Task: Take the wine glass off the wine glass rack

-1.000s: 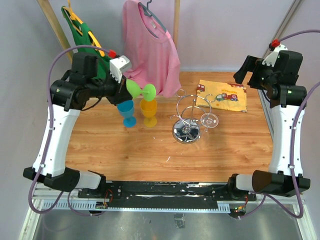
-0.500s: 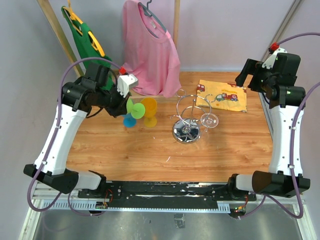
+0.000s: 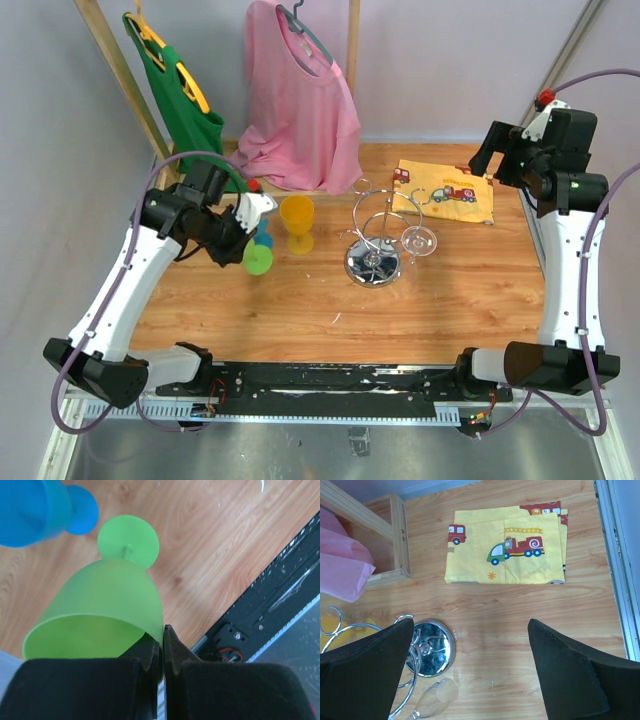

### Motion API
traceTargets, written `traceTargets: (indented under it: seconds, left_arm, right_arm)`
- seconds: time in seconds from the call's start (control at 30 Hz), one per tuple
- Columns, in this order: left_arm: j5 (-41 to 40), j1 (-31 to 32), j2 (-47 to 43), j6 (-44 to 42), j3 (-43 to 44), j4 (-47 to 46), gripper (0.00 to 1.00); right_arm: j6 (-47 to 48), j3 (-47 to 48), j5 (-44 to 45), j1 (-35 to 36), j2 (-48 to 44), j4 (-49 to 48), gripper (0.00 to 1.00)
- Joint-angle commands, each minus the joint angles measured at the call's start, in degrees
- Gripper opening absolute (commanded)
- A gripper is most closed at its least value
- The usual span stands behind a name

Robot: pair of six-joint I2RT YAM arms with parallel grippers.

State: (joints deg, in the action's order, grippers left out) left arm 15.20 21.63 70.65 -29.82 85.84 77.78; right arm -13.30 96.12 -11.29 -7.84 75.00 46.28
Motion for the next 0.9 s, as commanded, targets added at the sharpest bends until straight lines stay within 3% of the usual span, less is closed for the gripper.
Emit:
traceTargets:
  seconds: [0.0,0.2,0.73,0.8,0.87]
  left_arm:
    - [-2.60,0.47,-0.32,-2.33,-7.09,-1.55,0.00]
    - [-3.54,0.47,2.36,-1.43,-10.48,-6.11,0.00]
    - [-4.18,0.48,11.07,-0.49,-7.20,-6.68,0.00]
    - [-4.30,0.50,11.58,-0.58,-7.14,-6.52,0.06]
    - [-4.12,0.43,12.05,-0.54,-6.89,-6.35,0.19]
  right_arm:
    - [-0.75,-1.14,0.51,-0.69,-0.88,0.56,0.98]
    - [-0.86,-2.01,0.65,-0.77,-1.73,0.57,0.99]
    - [-0.20,-2.95,1.75,-1.12,-3.75,2.30,0.98]
    - [-0.23,-3.18,1.68,-1.13,-3.96,2.49,0.98]
    - [-0.31,-3.59,1.59,-1.21,-4.28,2.56,0.98]
